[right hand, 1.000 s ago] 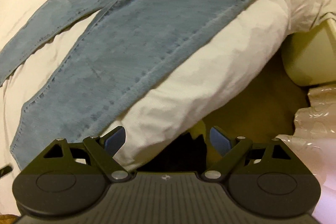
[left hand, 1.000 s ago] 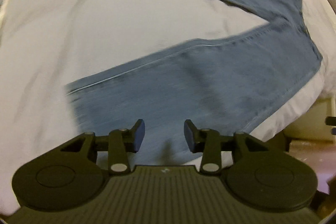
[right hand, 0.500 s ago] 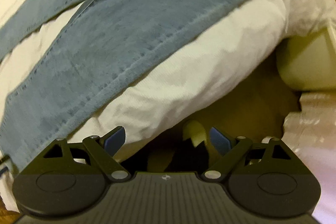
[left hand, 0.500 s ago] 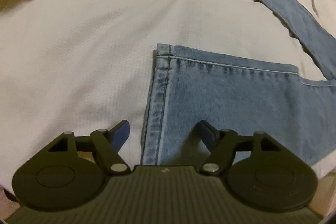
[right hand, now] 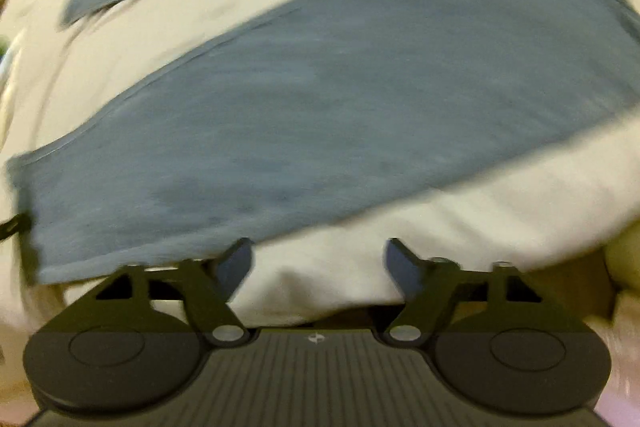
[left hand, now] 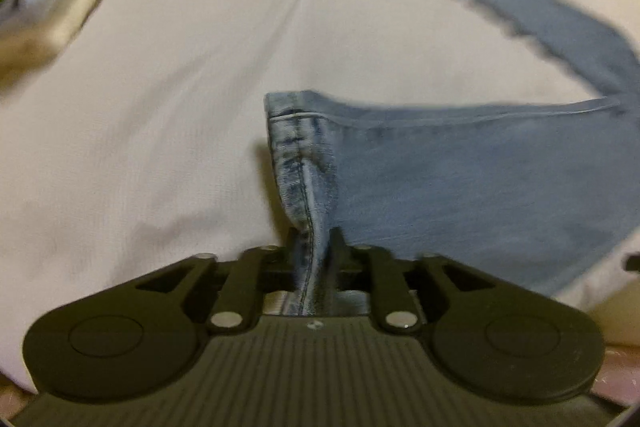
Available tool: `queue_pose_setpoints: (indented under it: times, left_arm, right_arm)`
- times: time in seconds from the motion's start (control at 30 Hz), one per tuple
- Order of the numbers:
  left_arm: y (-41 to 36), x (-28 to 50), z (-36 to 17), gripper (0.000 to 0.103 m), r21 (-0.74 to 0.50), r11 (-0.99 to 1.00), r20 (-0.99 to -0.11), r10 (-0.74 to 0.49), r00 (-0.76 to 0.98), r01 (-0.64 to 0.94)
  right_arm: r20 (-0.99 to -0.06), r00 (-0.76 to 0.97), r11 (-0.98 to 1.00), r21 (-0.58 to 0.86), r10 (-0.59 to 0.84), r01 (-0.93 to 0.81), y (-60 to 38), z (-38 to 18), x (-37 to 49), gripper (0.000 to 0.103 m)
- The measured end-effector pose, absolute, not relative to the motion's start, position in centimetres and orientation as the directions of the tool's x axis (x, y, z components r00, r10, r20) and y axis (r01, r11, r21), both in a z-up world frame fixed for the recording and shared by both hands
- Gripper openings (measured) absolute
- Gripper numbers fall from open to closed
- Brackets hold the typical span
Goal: Fold clothes
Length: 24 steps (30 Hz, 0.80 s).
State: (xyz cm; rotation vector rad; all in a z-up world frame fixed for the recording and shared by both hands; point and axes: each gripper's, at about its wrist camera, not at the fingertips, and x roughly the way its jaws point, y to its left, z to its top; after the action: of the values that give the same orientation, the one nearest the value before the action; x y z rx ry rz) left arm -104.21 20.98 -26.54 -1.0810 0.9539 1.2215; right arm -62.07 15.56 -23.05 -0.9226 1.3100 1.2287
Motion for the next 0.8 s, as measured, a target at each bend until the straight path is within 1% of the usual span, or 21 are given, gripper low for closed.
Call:
queue_pose_setpoints:
  times: [0.03,0.07,0.1,0.13,0.17,0.2,0.23,0.27,0.33,0.37,0.47,0.5,0.53,0.57,0.67,0.77,0.8]
  left_arm:
    - [21.2,-104.4,-26.7,0.031,-0.093,0.005,-0.969,0.229,0.092,-0.996]
    - [21.3,-104.7,-26.5,0.038,-0.074,-0.014,-0.972,0.225,0.069,-0.997]
    - [21.2,-104.9,-26.0,0.041,-0.055,-0.038,-0.973,0.224,0.045,-0.998]
    - [21.1,-105.2,-25.4,0.047,-0.034,-0.062,-0.974,0.227,0.019,-0.997]
    - [20.9,-105.4,-24.8,0.051,-0.008,-0.090,-0.974,0.228,-0.013,-0.996]
    - [20.7,-105.6,-24.0,0.049,0.022,-0.122,-0.972,0.228,-0.050,-0.992]
    - [20.7,-105.5,-23.4,0.046,0.068,-0.147,-0.971,0.219,-0.100,-0.987]
    - [20.7,-105.2,-22.9,0.046,0.127,-0.168,-0.966,0.203,-0.161,-0.978]
    - [20.9,-104.7,-21.7,0.047,0.183,-0.193,-0.962,0.165,-0.216,-0.964]
    - [20.9,-104.1,-21.1,0.048,0.179,-0.198,-0.966,0.151,-0.211,-0.964]
    - [21.1,-99.6,-19.2,0.053,0.114,-0.178,-0.978,0.153,-0.142,-0.977]
    - [20.9,-97.4,-18.3,0.056,0.101,-0.163,-0.977,0.172,-0.130,-0.981]
    - [20.5,-95.1,-17.3,0.065,0.089,-0.144,-0.974,0.193,-0.116,-0.986]
    - [20.1,-92.9,-16.4,0.067,0.077,-0.127,-0.971,0.217,-0.104,-0.989]
    - [18.2,-86.1,-14.1,0.069,0.040,-0.104,-0.956,0.285,-0.069,-0.994]
    - [15.2,-80.1,-12.4,0.070,0.017,-0.127,-0.948,0.313,-0.057,-0.992]
    - [14.2,-78.2,-12.0,0.071,0.021,-0.135,-0.945,0.320,-0.063,-0.991]
  right_arm:
    - [-0.982,-0.144,0.153,0.161,0.119,-0.975,16.0,-23.3,-63.0,0.065]
    - [-0.981,-0.154,0.135,0.169,0.114,-0.976,16.4,-23.5,-64.0,0.065]
    - [-0.979,-0.168,0.124,0.182,0.117,-0.975,16.7,-23.4,-64.5,0.066]
    - [-0.975,-0.182,0.116,0.196,0.125,-0.974,16.7,-23.0,-64.7,0.068]
    - [-0.975,-0.179,0.113,0.194,0.132,-0.974,16.7,-22.6,-64.6,0.077]
    - [-0.976,-0.166,0.113,0.183,0.140,-0.977,16.6,-22.1,-64.4,0.084]
    - [-0.979,-0.144,0.122,0.162,0.147,-0.979,16.6,-21.7,-63.8,0.085]
    - [-0.981,-0.123,0.141,0.145,0.153,-0.979,16.5,-21.4,-62.8,0.085]
    - [-0.982,-0.095,0.196,0.126,0.163,-0.972,16.2,-20.7,-60.3,0.087]
    - [-0.982,-0.086,0.233,0.125,0.167,-0.964,16.1,-20.5,-58.8,0.090]
    - [-0.981,-0.070,0.302,0.123,0.179,-0.945,15.4,-19.9,-54.7,0.090]
    - [-0.981,-0.065,0.323,0.122,0.183,-0.939,15.2,-19.7,-53.4,0.091]
    - [-0.980,-0.063,0.332,0.123,0.187,-0.935,15.1,-19.5,-52.1,0.092]
    - [-0.980,-0.063,0.333,0.124,0.191,-0.935,15.0,-19.4,-50.9,0.092]
    - [-0.971,-0.077,0.302,0.145,0.226,-0.942,14.8,-18.3,-47.4,0.094]
    - [-0.953,-0.112,0.219,0.177,0.280,-0.960,14.3,-16.7,-44.5,0.094]
    - [-0.948,-0.112,0.185,0.173,0.299,-0.968,14.0,-16.1,-43.6,0.095]
